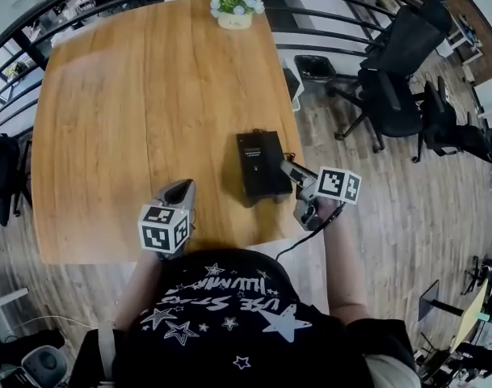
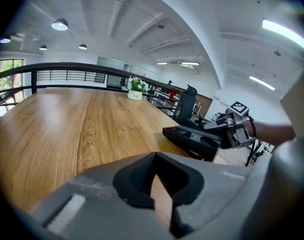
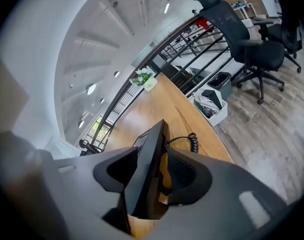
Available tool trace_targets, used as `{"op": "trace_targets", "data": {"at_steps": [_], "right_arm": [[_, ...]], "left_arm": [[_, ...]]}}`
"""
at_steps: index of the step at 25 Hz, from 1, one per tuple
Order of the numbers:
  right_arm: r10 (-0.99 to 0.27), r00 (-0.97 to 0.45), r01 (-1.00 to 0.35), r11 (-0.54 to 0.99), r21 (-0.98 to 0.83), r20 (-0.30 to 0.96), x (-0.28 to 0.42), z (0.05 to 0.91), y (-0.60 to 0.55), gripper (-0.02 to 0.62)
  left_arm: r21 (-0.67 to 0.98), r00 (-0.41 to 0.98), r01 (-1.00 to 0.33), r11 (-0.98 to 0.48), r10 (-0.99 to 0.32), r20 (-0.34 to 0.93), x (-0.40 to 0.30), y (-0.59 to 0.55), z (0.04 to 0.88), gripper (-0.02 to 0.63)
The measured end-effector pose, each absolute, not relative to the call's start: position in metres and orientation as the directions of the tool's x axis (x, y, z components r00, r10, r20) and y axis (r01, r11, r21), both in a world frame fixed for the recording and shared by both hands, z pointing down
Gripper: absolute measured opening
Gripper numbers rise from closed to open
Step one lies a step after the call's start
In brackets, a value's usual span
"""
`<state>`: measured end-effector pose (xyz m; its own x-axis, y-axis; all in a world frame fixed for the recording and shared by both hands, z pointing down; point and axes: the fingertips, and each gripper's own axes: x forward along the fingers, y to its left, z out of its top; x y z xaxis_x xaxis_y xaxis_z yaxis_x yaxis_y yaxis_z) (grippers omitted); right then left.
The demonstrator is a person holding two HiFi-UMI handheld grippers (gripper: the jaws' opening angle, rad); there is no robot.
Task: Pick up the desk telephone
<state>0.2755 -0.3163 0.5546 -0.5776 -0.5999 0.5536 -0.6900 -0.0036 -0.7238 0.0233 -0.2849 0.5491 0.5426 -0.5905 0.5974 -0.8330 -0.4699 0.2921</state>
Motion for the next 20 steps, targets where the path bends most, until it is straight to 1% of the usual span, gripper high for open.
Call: {"op": "trace_targets", "data": {"at_steps": [5, 12, 16, 20], "right_arm": [[-0.547, -0.637, -0.62, -0.056, -0.783, 0.543, 0.267, 0.572, -0.323, 0.201], [-0.397, -0.788, -0.502, -0.027, -0.865, 0.47, 0.241, 0.583, -0.328, 0.204], [-0.356, -0.823, -0.453, -0.057, -0.89, 0.442, 0.234, 0.589, -0.327, 0.21], [-0.314, -0.851, -0.425, -0.056, -0.903, 0.42, 0.228, 0.591, -0.327, 0.215]], "left_arm": [[0.299, 0.555, -0.823, -0.482, -0.571, 0.606, 0.028, -0.291, 0.553, 0.0], [0.312, 0.559, -0.82, -0.48, -0.554, 0.617, 0.027, -0.29, 0.562, 0.0], [0.321, 0.558, -0.821, -0.472, -0.542, 0.629, 0.022, -0.289, 0.57, 0.0], [0.33, 0.56, -0.82, -0.468, -0.533, 0.635, 0.02, -0.289, 0.574, 0.0]]}}
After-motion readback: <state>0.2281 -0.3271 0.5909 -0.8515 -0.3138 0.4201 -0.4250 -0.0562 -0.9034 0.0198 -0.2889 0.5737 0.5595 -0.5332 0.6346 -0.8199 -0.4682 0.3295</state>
